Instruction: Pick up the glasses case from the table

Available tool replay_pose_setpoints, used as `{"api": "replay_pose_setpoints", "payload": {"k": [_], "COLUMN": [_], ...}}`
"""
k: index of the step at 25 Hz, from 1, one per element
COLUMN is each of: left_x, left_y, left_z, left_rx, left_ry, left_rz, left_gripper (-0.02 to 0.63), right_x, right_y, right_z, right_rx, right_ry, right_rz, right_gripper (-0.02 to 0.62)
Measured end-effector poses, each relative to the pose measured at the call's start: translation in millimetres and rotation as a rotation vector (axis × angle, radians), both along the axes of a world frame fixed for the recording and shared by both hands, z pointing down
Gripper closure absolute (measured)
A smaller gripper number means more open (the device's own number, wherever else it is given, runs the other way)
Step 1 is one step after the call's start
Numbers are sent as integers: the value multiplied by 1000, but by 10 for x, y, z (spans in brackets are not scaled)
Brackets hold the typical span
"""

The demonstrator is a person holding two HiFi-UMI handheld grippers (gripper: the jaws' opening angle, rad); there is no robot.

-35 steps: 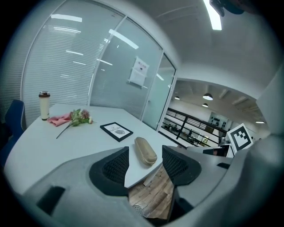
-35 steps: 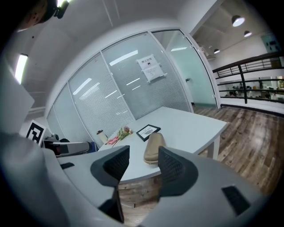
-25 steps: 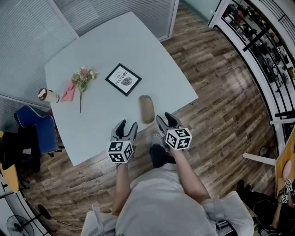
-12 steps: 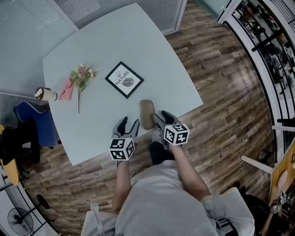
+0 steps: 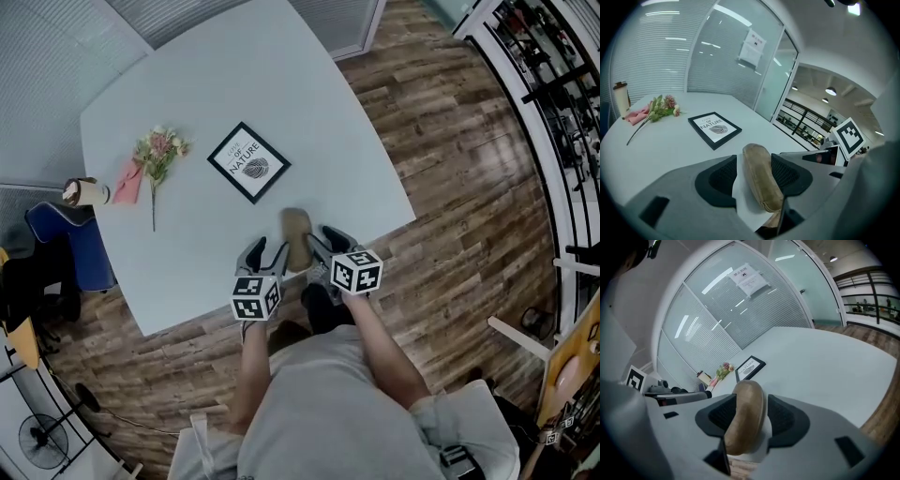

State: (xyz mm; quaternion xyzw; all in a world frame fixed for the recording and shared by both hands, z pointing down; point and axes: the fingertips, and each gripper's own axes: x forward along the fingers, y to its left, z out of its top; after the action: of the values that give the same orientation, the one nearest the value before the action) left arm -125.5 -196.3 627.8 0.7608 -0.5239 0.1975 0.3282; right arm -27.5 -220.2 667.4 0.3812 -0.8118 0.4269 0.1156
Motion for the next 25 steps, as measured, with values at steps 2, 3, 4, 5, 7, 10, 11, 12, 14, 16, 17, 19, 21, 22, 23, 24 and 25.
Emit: {"api": "replay_pose_setpoints", "payload": {"k": [2,3,4,5,7,10,11,12,14,16,17,19,21,22,23,24,25], "left_x": [38,59,80,102,145,179,183,185,181,195,215,236,203,176,149,124,101], "left_y": [-25,-42,-56,-66,-73,-84,-90,-100,-121,-114,-95,-67,-75,-85,-96,-105,-113], "left_z": [85,118,145,165,199,255,274,293,331,375,400,449,475,478,477,476,477], "left_rx": [-14,-18,-21,-22,-24,-27,-27,-26,-23,-23,-26,-30,-28,-24,-19,-13,-7], "left_ry": [3,4,4,4,4,8,11,14,22,33,41,52,61,66,70,74,77], "left_rz": [-1,1,4,9,18,25,25,24,19,19,22,32,36,33,30,27,24], "left_gripper": [390,390,390,390,390,390,390,390,390,390,390,390,389,390,388,388,389], "right_x": [18,25,28,29,31,16,10,3,-12,-7,8,23,4,-10,-24,-36,-50], "right_y": [-12,-21,-27,-28,-21,-6,-7,-13,-41,-57,-50,-37,-40,-40,-38,-33,-27], "right_z": [35,44,45,39,27,13,7,0,-11,-4,9,39,61,67,75,84,98], "right_rx": [-9,-13,-16,-18,-16,-17,-17,-15,-4,3,2,-4,-10,-13,-16,-19,-24], "right_ry": [-8,-14,-21,-27,-31,-42,-47,-52,-58,-60,-59,-62,-77,-85,-93,-99,-105], "right_rz": [-2,-1,0,0,-3,-9,-10,-11,-10,-4,1,10,21,25,27,27,27], "right_gripper": [390,390,390,390,390,390,390,390,390,390,390,390,390,390,390,390,386]}}
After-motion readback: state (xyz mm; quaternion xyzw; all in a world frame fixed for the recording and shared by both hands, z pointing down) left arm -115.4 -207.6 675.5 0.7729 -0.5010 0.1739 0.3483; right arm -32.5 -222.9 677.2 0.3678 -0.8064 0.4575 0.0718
